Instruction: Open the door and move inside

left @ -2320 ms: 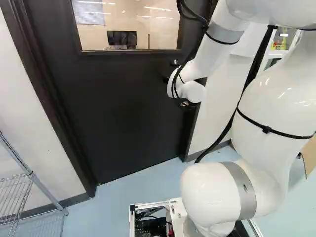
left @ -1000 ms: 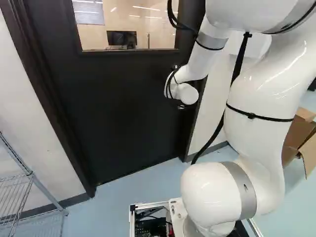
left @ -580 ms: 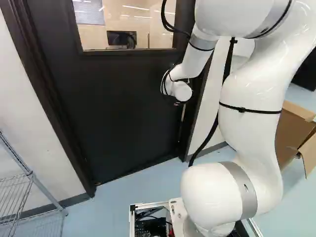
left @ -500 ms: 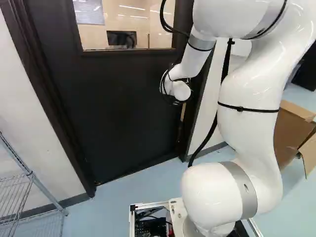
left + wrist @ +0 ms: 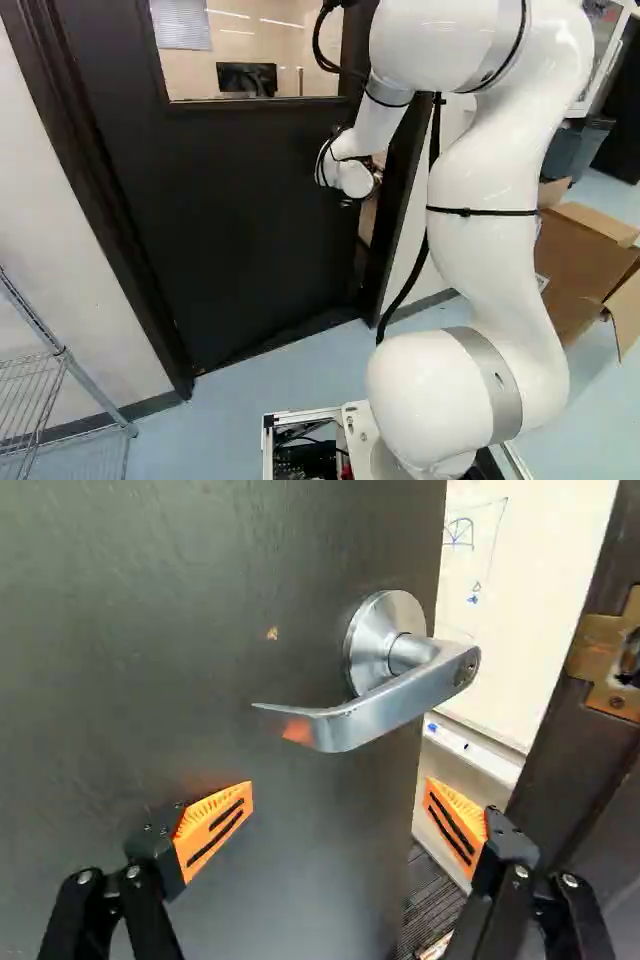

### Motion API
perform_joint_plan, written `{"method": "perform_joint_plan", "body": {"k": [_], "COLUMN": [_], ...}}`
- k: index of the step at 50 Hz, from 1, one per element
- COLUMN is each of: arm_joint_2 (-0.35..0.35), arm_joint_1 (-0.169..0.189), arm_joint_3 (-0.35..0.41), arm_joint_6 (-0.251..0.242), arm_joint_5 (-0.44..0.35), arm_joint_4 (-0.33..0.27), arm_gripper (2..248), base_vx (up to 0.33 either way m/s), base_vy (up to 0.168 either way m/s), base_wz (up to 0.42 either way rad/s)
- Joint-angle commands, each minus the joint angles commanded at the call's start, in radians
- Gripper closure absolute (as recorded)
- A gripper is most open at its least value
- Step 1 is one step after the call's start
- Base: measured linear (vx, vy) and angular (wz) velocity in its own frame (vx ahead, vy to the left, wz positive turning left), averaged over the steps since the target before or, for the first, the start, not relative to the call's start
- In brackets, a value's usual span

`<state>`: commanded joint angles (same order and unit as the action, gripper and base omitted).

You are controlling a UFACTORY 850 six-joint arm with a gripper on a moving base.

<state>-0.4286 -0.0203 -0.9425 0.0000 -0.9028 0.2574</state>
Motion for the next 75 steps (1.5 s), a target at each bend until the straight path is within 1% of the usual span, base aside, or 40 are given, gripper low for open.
{"method": "perform_joint_plan", "body": {"k": [47, 54, 60, 75], "arm_joint_2": [-0.216, -0.224, -0.219, -0.161], "arm_joint_1": [-0.057, -0.059, -0.060, -0.072], "arm_joint_3": [-0.282, -0.292, -0.286, -0.208], "arm_joint_6": [0.000, 0.000, 0.000, 0.000], "arm_joint_5": [0.000, 0.000, 0.000, 0.000], "arm_joint_4": [0.000, 0.000, 0.000, 0.000], "arm_gripper": [3, 3, 3, 3], "base_vx": [0.000, 0.000, 0.000, 0.000], "base_vy": [0.000, 0.000, 0.000, 0.000], "base_wz": [0.000, 0.000, 0.000, 0.000]}}
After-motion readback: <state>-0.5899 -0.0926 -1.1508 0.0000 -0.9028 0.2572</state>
